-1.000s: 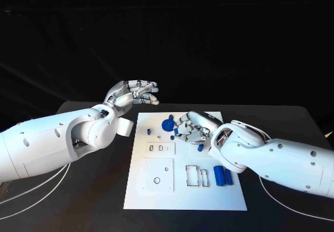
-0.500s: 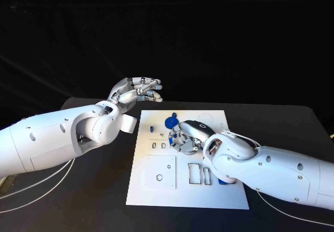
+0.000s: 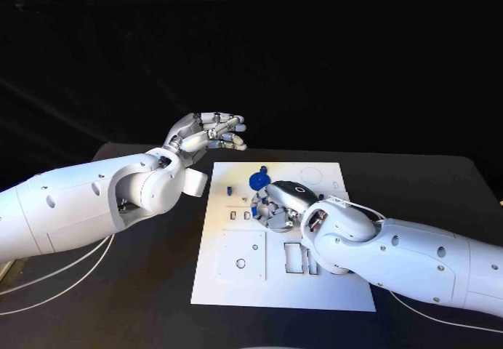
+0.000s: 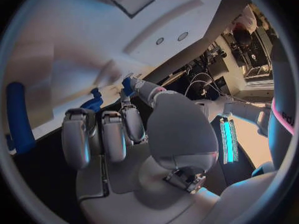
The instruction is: Assemble the parts on the task board
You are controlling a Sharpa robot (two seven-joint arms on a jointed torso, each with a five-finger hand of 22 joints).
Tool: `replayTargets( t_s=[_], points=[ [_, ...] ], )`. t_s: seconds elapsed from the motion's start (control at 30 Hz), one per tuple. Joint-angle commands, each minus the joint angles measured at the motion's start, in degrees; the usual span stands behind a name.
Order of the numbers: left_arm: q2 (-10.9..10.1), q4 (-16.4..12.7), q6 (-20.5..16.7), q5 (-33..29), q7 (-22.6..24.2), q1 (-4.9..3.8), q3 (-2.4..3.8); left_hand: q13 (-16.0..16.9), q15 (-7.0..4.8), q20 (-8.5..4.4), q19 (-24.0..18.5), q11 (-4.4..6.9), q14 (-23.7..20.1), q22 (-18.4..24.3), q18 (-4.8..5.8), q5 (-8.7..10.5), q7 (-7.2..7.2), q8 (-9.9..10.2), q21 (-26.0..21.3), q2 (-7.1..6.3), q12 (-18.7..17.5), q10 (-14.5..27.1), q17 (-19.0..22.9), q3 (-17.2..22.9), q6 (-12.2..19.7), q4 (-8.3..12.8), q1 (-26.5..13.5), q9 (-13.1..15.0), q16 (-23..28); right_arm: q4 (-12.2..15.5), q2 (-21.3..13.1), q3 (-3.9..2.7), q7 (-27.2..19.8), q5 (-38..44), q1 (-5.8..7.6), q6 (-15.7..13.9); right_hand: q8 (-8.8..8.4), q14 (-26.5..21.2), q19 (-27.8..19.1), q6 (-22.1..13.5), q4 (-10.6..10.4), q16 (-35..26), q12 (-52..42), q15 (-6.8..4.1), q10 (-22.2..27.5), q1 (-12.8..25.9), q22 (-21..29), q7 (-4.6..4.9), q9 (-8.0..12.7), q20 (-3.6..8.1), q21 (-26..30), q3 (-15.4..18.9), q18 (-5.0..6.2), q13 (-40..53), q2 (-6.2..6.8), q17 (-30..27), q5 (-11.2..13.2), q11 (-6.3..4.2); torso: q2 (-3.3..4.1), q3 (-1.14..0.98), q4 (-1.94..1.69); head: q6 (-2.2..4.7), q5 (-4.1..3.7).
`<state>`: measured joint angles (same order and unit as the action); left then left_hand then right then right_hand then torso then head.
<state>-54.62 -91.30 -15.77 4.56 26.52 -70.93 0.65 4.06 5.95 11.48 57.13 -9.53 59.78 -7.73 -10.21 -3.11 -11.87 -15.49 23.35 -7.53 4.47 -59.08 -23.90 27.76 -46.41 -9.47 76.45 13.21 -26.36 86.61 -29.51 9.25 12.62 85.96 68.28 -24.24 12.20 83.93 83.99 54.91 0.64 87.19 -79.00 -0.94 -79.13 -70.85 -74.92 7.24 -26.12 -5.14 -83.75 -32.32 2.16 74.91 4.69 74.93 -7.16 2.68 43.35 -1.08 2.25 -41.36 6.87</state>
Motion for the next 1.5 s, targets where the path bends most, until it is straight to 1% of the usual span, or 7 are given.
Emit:
replayTargets(
  t_s=[0.03,0.27,0.53,0.67,1.0,1.27,1.5],
  points=[
    [0.11,-0.15,0.93,-0.08,0.25,-0.04,0.02,0.08,0.02,0.01,-0.35,-0.09,-0.40,-0.06,-0.17,-0.13,-1.27,0.07,0.30,0.07,-0.25,-0.47,-0.08,0.00,-0.11,0.36,-0.13,0.06,-0.39,-0.62,0.35,0.07,0.66,1.43,-0.30,0.81,1.30,4.64,1.50,0.27,-0.40,-0.12,-0.02,-0.47,-0.24,0.61,-9.31,0.05,-0.77,0.39,0.23,0.00,-0.21,1.57,0.14,8.90,-0.26,-0.06,0.01,-0.04,-0.05,-0.20,0.04],
    [0.14,-0.18,1.03,-0.08,0.22,-0.04,0.02,0.08,0.02,0.01,-0.35,-0.09,-0.40,-0.06,-0.17,-0.13,-1.27,0.07,0.30,0.07,-0.25,-0.47,-0.08,0.00,-0.11,0.36,-0.13,0.06,-0.39,-1.08,0.75,0.12,0.62,1.60,-0.67,0.71,1.29,4.64,1.44,0.17,-0.42,-0.12,0.02,-0.46,-0.20,0.69,-9.24,0.07,-0.75,0.38,0.33,0.02,-0.18,1.52,0.20,8.91,-0.23,-0.05,-0.03,-0.03,-0.05,-0.37,0.11],
    [0.16,-0.20,1.13,-0.08,0.20,-0.04,0.03,0.08,0.02,0.01,-0.35,-0.09,-0.40,-0.06,-0.17,-0.13,-1.27,0.07,0.30,0.07,-0.25,-0.47,-0.08,0.00,-0.11,0.36,-0.13,0.06,-0.39,-1.55,1.10,0.13,0.79,2.01,-0.87,0.89,1.28,4.65,1.48,0.08,-0.43,-0.12,-0.04,-0.45,-0.26,0.75,-9.29,0.09,-0.72,0.38,0.28,0.02,-0.20,1.60,0.24,8.91,-0.20,-0.03,-0.04,-0.05,0.05,-0.36,0.16],
    [0.14,-0.22,1.14,-0.08,0.19,-0.04,0.03,0.08,0.02,0.01,-0.35,-0.09,-0.40,-0.06,-0.17,-0.13,-1.27,0.07,0.30,0.07,-0.25,-0.47,-0.08,0.00,-0.11,0.36,-0.13,0.06,-0.39,-1.72,1.16,0.13,0.82,2.09,-0.97,1.11,1.28,4.64,1.45,0.05,-0.41,-0.14,0.00,-0.45,-0.22,0.76,-9.25,0.09,-0.72,0.38,0.32,0.02,-0.18,1.56,0.28,8.87,-0.17,-0.03,-0.01,-0.05,0.04,-0.35,0.17],
    [0.16,-0.20,1.22,-0.08,0.18,-0.04,0.03,0.08,0.02,0.01,-0.35,-0.09,-0.40,-0.06,-0.17,-0.13,-1.27,0.07,0.30,0.07,-0.25,-0.47,-0.08,0.00,-0.11,0.36,-0.13,0.06,-0.39,-1.91,1.39,0.13,1.02,2.40,-1.14,2.13,1.28,4.60,1.34,-0.22,-0.27,-0.23,0.18,-0.40,-0.03,0.95,-9.11,0.18,-0.64,0.36,0.50,0.18,-0.14,1.38,0.82,8.71,0.05,0.05,-0.01,-0.07,-0.04,-0.37,0.15],
    [0.16,-0.17,1.23,-0.08,0.15,-0.04,0.03,0.07,0.04,0.02,-0.41,-0.12,-0.49,-0.07,-0.17,-0.14,-1.30,0.12,0.35,0.04,-0.33,-0.46,-0.21,0.00,-0.09,0.38,-0.26,0.08,-0.42,-1.98,1.37,0.13,1.25,2.69,-1.19,2.55,1.10,4.54,1.14,-0.95,-0.13,-0.36,0.60,-0.22,0.45,1.33,-8.88,0.53,-0.40,0.24,0.83,0.48,-0.06,0.94,1.71,8.47,0.23,0.30,-0.01,-0.06,0.07,-0.37,0.19],
    [0.18,-0.13,1.23,-0.08,0.12,-0.03,0.03,0.07,0.04,0.02,-0.41,-0.12,-0.49,-0.07,-0.17,-0.14,-1.30,0.12,0.35,0.04,-0.33,-0.46,-0.21,0.00,-0.09,0.38,-0.26,0.08,-0.42,-1.93,1.36,0.13,1.26,2.98,-1.20,2.60,0.81,4.48,1.02,-1.72,-0.01,-0.49,0.89,0.05,0.78,1.54,-8.73,0.95,-0.09,0.05,1.05,0.63,-0.01,0.65,2.34,8.24,0.30,0.65,-0.02,-0.06,-0.01,-0.37,0.14]
  ],
)
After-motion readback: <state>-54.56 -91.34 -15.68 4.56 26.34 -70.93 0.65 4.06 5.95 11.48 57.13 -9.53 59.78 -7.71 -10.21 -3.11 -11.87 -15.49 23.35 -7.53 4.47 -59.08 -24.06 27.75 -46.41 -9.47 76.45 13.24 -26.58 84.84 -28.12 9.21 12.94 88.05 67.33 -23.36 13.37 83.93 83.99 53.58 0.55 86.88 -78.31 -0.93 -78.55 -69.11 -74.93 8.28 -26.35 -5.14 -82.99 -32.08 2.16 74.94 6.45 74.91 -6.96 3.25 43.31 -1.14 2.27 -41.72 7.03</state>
